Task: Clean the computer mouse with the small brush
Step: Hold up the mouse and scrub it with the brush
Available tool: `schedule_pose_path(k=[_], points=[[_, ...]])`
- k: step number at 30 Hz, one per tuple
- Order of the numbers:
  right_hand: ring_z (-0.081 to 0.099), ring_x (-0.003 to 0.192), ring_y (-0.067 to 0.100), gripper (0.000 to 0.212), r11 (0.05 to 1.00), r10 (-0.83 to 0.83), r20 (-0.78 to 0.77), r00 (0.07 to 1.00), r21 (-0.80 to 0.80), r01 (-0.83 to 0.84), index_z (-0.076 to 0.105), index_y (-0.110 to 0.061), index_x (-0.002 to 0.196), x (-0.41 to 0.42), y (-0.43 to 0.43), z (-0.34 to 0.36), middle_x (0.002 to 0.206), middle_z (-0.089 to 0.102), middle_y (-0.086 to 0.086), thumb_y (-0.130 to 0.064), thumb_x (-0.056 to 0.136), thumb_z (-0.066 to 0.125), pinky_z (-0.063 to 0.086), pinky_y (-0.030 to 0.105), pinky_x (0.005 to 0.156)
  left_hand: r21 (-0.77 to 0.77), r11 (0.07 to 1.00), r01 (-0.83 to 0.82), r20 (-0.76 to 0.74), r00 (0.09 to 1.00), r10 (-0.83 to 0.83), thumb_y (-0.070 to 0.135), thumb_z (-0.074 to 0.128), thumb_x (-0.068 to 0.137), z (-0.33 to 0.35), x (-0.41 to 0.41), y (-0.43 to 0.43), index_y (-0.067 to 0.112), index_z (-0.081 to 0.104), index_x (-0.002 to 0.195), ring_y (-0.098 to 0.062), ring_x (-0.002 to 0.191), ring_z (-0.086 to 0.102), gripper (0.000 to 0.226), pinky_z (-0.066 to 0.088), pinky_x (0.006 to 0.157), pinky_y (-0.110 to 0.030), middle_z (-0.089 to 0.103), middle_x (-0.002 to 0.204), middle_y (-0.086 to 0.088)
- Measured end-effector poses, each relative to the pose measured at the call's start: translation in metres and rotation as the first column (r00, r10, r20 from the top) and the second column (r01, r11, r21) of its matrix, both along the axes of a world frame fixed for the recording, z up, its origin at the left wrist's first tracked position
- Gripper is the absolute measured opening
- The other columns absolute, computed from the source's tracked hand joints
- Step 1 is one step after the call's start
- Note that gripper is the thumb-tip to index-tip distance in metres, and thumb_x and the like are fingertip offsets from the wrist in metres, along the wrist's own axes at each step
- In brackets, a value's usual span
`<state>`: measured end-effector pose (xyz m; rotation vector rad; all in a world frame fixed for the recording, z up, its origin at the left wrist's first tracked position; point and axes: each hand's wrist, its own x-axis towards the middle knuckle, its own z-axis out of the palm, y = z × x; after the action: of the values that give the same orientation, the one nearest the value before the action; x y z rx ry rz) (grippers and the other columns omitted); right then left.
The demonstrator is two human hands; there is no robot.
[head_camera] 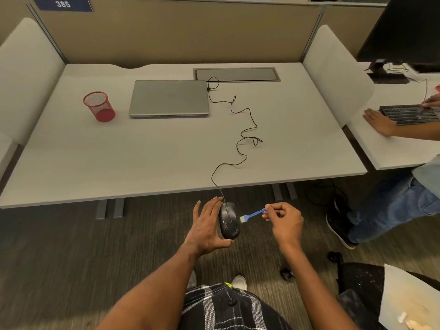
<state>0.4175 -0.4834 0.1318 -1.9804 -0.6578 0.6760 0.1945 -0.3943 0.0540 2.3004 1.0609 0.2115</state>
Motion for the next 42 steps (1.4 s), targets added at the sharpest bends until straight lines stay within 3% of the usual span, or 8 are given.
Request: schedule_pose_path(k=[6,10,14,19,23,29,33,42], points=[[0.077,0.078,0.009,0.004,0.998,0.002,-0.098,0.995,0.061,0.004,0.075,-0.019,0.096,-0.003,-0.002,-0.001,0.083,0.079,0.000,-0.016,0.093,0.075,0.063,0.024,0.069,-0.007,1.000,-0.002,-0.013,1.000,0.002,0.086,0.069,0.070,0.000,0.001,0.001,0.021,0.015,0.165,-0.014,0.162,0.003,0.128,-0.014,0.129,-0.056,0.014,0.173,0.003],[0.075,0.075,0.002,0.010,1.000,0.027,0.054,0.998,0.013,-0.028,0.072,-0.027,0.090,-0.004,-0.003,0.002,0.079,0.076,-0.004,-0.018,0.092,0.075,0.061,0.018,0.065,-0.006,1.000,-0.007,-0.009,1.000,0.007,0.085,0.071,0.069,0.000,0.002,0.001,0.022,0.016,0.164,-0.015,0.162,0.005,0.127,-0.013,0.129,-0.056,0.016,0.173,0.003],[0.078,0.078,0.010,0.004,0.998,0.021,-0.109,0.994,0.066,-0.014,0.076,-0.020,0.094,-0.004,-0.005,0.000,0.082,0.079,-0.003,-0.016,0.093,0.075,0.062,0.019,0.065,-0.011,1.000,-0.017,-0.015,1.000,0.016,0.085,0.070,0.070,0.000,0.001,0.002,0.022,0.014,0.165,-0.014,0.162,0.004,0.127,-0.012,0.129,-0.057,0.015,0.173,0.003],[0.076,0.074,0.003,0.007,0.999,0.040,0.056,0.998,0.014,-0.041,0.074,-0.024,0.092,-0.003,-0.009,-0.001,0.078,0.077,-0.005,-0.017,0.092,0.076,0.063,0.022,0.067,-0.004,1.000,-0.012,-0.023,1.000,0.012,0.084,0.071,0.070,-0.001,0.002,0.001,0.021,0.015,0.165,-0.016,0.162,0.004,0.127,-0.011,0.129,-0.057,0.016,0.173,0.002],[0.078,0.078,0.011,0.006,0.998,0.003,-0.137,0.991,0.070,0.007,0.076,-0.018,0.096,-0.006,-0.011,-0.002,0.084,0.079,-0.001,-0.014,0.093,0.074,0.064,0.024,0.068,-0.007,1.000,-0.013,-0.019,1.000,0.013,0.087,0.067,0.070,0.000,0.003,0.001,0.021,0.014,0.165,-0.016,0.163,0.004,0.127,-0.011,0.129,-0.058,0.015,0.174,0.001],[0.074,0.077,0.002,0.008,0.996,0.076,0.138,0.988,0.038,-0.082,0.073,-0.024,0.094,-0.010,-0.017,-0.001,0.082,0.075,-0.008,-0.016,0.093,0.075,0.062,0.021,0.067,-0.014,1.000,-0.013,-0.022,1.000,0.013,0.085,0.069,0.070,-0.001,0.003,0.000,0.022,0.015,0.165,-0.016,0.163,0.005,0.127,-0.011,0.128,-0.058,0.016,0.174,0.001],[0.076,0.078,0.006,0.006,0.993,0.065,0.025,0.998,0.094,-0.067,0.075,-0.020,0.094,-0.015,-0.020,0.002,0.081,0.077,-0.006,-0.014,0.093,0.074,0.062,0.021,0.068,-0.017,1.000,-0.021,-0.018,1.000,0.020,0.086,0.067,0.071,0.000,0.004,0.000,0.022,0.015,0.165,-0.017,0.162,0.006,0.126,-0.010,0.129,-0.058,0.016,0.173,0.000],[0.073,0.081,0.004,0.009,0.977,0.164,0.167,0.972,0.109,-0.183,0.073,-0.026,0.093,-0.027,-0.033,0.006,0.085,0.075,-0.010,-0.017,0.093,0.075,0.061,0.020,0.069,-0.020,0.999,-0.038,-0.011,0.999,0.037,0.088,0.067,0.070,0.000,0.004,-0.001,0.021,0.016,0.165,-0.017,0.162,0.007,0.127,-0.010,0.129,-0.057,0.017,0.173,0.000]])
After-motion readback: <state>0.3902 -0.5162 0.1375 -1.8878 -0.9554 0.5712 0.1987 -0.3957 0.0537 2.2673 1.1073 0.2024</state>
